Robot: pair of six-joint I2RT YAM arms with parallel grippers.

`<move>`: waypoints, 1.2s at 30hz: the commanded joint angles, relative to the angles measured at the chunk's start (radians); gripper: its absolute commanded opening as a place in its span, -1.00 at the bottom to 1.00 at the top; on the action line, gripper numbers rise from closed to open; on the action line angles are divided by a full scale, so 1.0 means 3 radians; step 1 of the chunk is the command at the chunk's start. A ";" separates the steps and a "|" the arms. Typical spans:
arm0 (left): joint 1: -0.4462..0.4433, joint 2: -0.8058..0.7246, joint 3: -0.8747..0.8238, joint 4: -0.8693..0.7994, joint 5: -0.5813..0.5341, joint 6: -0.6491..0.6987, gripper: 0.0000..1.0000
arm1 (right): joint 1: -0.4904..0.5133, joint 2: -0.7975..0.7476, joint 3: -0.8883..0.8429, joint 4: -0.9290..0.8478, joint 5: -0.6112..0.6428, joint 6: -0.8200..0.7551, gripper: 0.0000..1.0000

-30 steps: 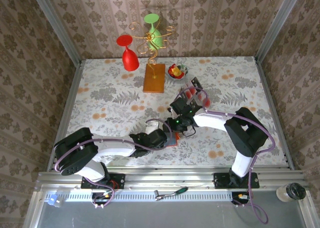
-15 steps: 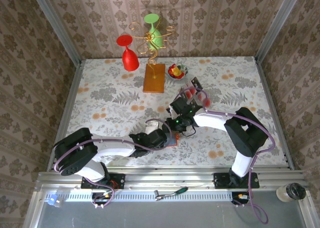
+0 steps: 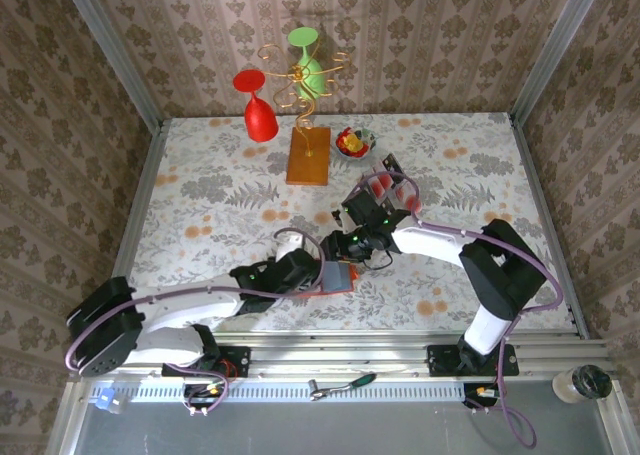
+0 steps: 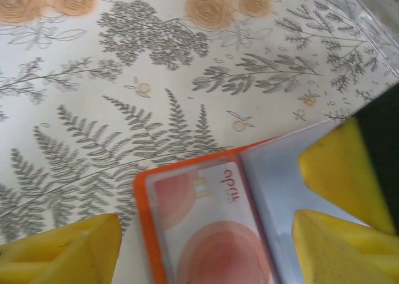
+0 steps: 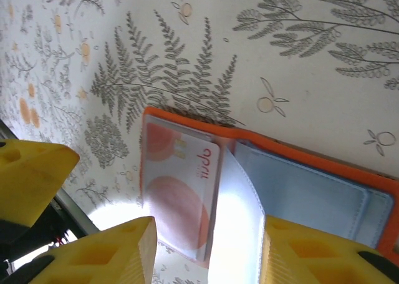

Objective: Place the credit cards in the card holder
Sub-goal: Flip over the card slot on the card holder.

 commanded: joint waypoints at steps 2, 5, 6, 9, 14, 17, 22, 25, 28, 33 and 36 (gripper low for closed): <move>0.0147 -0.0286 -0.0152 -0.0166 -0.0095 0.0024 0.48 | 0.0114 -0.0035 0.0005 -0.0100 -0.0039 0.0049 -0.08; 0.0202 -0.0476 -0.0246 -0.0233 -0.0111 0.0015 0.49 | 0.0172 -0.0026 0.0045 -0.0107 -0.0018 0.0088 -0.07; 0.0219 -0.0531 -0.0279 -0.0255 -0.0115 0.0013 0.50 | 0.0195 -0.0027 0.0061 -0.0105 -0.0008 0.0102 -0.07; 0.0261 -0.0706 -0.0364 -0.0295 -0.0121 0.0004 0.52 | 0.0266 -0.0001 0.0147 -0.0133 0.0013 0.0130 -0.07; 0.0305 -0.0911 -0.0449 -0.0385 -0.0131 0.0004 0.54 | 0.0391 0.0121 0.0343 -0.0197 0.0043 0.0151 -0.06; 0.0323 -0.1004 -0.0474 -0.0437 -0.0141 0.0015 0.55 | 0.0452 0.0210 0.0468 -0.0218 0.0048 0.0166 -0.06; 0.0353 -0.1148 -0.0495 -0.0520 -0.0147 0.0029 0.55 | 0.0528 0.0381 0.0625 -0.0223 0.0049 0.0191 -0.06; 0.0370 -0.1209 -0.0518 -0.0547 -0.0147 0.0025 0.55 | 0.0539 0.0491 0.0675 -0.0211 0.0031 0.0215 -0.06; 0.0380 -0.1255 -0.0537 -0.0569 -0.0141 0.0021 0.55 | 0.0543 0.0581 0.0704 -0.0171 0.0004 0.0244 -0.04; 0.0396 -0.1262 -0.0547 -0.0565 -0.0126 0.0021 0.55 | 0.0543 0.0728 0.0751 -0.0101 -0.0051 0.0283 0.05; 0.0401 -0.1261 -0.0547 -0.0564 -0.0121 0.0019 0.55 | 0.0542 0.0785 0.0762 -0.0058 -0.0084 0.0306 0.05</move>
